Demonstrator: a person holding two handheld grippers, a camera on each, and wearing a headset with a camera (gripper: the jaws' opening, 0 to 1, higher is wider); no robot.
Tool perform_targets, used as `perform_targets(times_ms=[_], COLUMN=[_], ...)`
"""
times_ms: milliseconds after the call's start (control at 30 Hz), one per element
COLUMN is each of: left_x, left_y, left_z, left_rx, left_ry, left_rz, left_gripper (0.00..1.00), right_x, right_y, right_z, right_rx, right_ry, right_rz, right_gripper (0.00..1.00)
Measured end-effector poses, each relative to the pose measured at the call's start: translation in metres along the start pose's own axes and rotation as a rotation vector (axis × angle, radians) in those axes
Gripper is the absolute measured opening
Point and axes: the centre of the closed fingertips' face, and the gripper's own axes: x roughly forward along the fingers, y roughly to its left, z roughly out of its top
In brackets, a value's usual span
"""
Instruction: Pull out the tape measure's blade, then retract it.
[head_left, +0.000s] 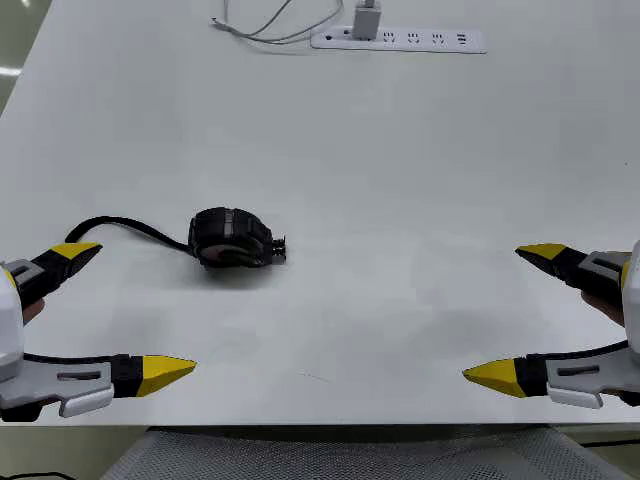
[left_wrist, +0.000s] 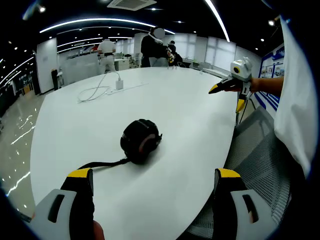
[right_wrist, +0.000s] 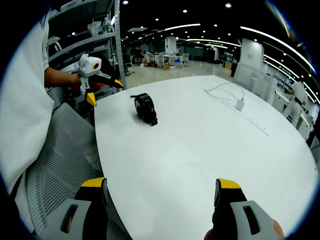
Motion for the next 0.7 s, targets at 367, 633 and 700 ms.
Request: perform_targets(times_ms=[367, 633, 700], left_x=[-0.0008, 0.0003, 0.0010], left_y=[0.0018, -0.0006, -0.0018], left_z=[0.0001, 0.0020, 0.0022], left_rx=[0.005, -0.006, -0.010], left_ry=[-0.002, -0.014, -0.014], left_rz=[0.011, -0.006, -0.016], left_gripper=[0.99, 0.92, 0.90], right_x=[0.0005, -0.0002, 0.0005], right_y=[0.0002, -0.0025, -0.0011], right_z=[0.0015, 0.0013, 0.0002], right_rx=[-0.010, -0.010, -0.004], right_ry=[-0.007, -0.008, -0.004], right_rz=[-0.006, -0.015, -0.007], right_gripper=[0.89, 0.88, 0.88])
